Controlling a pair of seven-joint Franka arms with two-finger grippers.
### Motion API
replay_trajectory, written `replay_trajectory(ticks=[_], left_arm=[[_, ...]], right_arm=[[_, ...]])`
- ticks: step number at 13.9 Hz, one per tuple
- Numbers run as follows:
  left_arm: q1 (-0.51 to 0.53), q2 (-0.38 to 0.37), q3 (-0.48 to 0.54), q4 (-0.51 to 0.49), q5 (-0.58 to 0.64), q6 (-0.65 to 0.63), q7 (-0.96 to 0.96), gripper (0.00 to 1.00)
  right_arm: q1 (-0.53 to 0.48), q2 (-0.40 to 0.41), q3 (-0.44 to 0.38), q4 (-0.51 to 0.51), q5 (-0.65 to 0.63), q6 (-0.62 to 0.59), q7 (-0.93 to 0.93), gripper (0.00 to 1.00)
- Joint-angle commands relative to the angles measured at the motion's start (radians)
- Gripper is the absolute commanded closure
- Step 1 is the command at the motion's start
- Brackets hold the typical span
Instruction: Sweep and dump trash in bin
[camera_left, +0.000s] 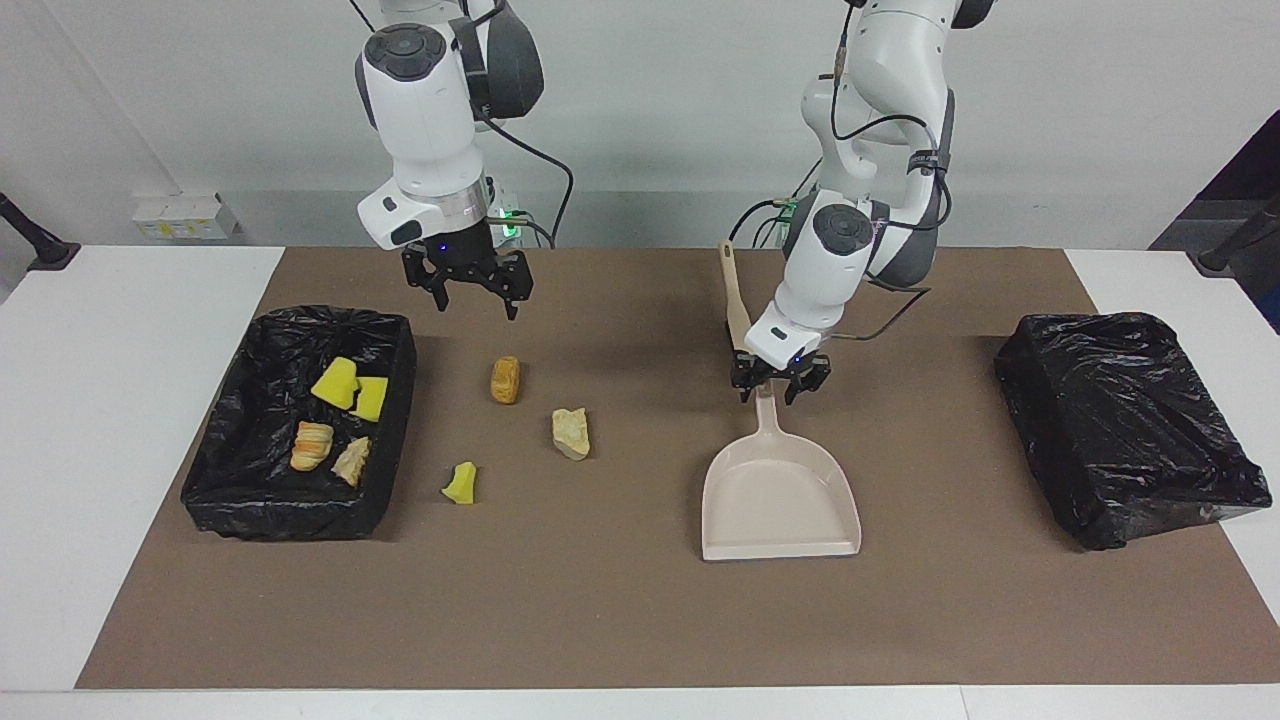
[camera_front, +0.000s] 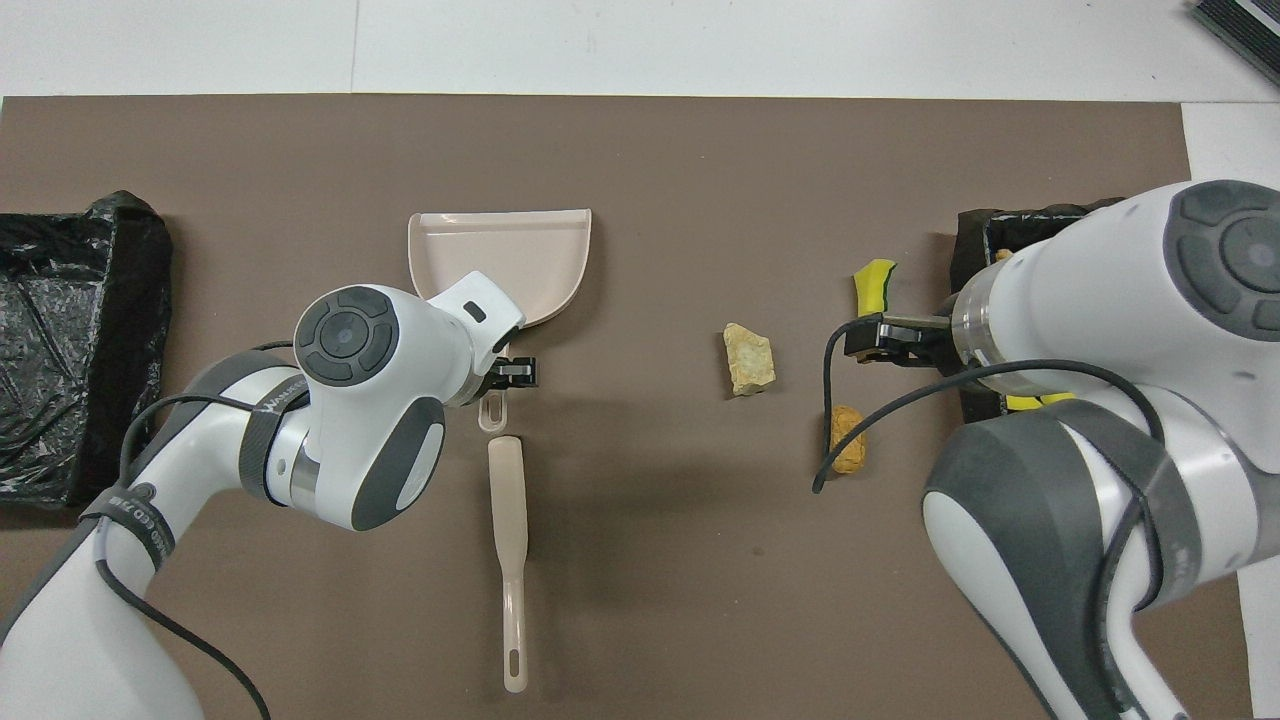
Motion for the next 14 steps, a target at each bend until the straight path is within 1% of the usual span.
replay_trajectory(ticks=[1, 2, 4, 5, 6, 7, 8, 9, 10, 11, 12, 14], left_arm=[[-0.017, -0.024, 0.014, -0.024, 0.004, 0.004, -0.029, 1.0], [-0.015, -0.023, 0.016, -0.022, 0.004, 0.004, -0.026, 1.0], [0.001, -0.016, 0.019, 0.005, 0.005, -0.003, -0.014, 1.0], [0.017, -0.016, 0.022, 0.031, 0.007, -0.028, -0.01, 1.0], [0.053, -0.013, 0.022, 0.072, 0.009, -0.069, -0.002, 1.0], [0.092, -0.007, 0.022, 0.117, 0.009, -0.12, 0.051, 1.0], [0.136, -0.004, 0.022, 0.152, 0.009, -0.164, 0.128, 1.0], [0.168, 0.017, 0.022, 0.181, 0.013, -0.2, 0.208, 1.0], [0.208, 0.039, 0.022, 0.223, 0.018, -0.239, 0.316, 1.0], [0.244, 0.051, 0.022, 0.249, 0.019, -0.264, 0.407, 1.0], [0.267, 0.057, 0.022, 0.258, 0.024, -0.267, 0.485, 1.0], [0.308, 0.06, 0.022, 0.26, 0.094, -0.261, 0.665, 1.0]], right_arm=[[0.048, -0.027, 0.014, -0.055, 0.045, 0.016, -0.003, 0.0], [0.078, -0.035, 0.014, -0.074, 0.069, 0.027, 0.017, 0.0], [0.182, -0.035, 0.012, -0.11, 0.085, 0.074, 0.092, 0.0], [0.228, -0.03, 0.014, -0.13, 0.085, 0.112, 0.135, 0.0], [0.279, -0.026, 0.012, -0.151, 0.085, 0.154, 0.169, 0.0], [0.321, -0.02, 0.014, -0.174, 0.087, 0.201, 0.195, 0.0], [0.357, -0.012, 0.014, -0.186, 0.088, 0.233, 0.223, 0.0], [0.391, -0.004, 0.014, -0.19, 0.093, 0.243, 0.24, 0.0], [0.445, 0.023, 0.014, -0.19, 0.096, 0.261, 0.276, 0.0], [0.498, 0.057, 0.014, -0.188, 0.096, 0.311, 0.348, 0.0], [0.548, 0.095, 0.014, -0.188, 0.093, 0.358, 0.405, 0.0], [0.624, 0.163, 0.012, -0.173, 0.068, 0.396, 0.46, 0.0]])
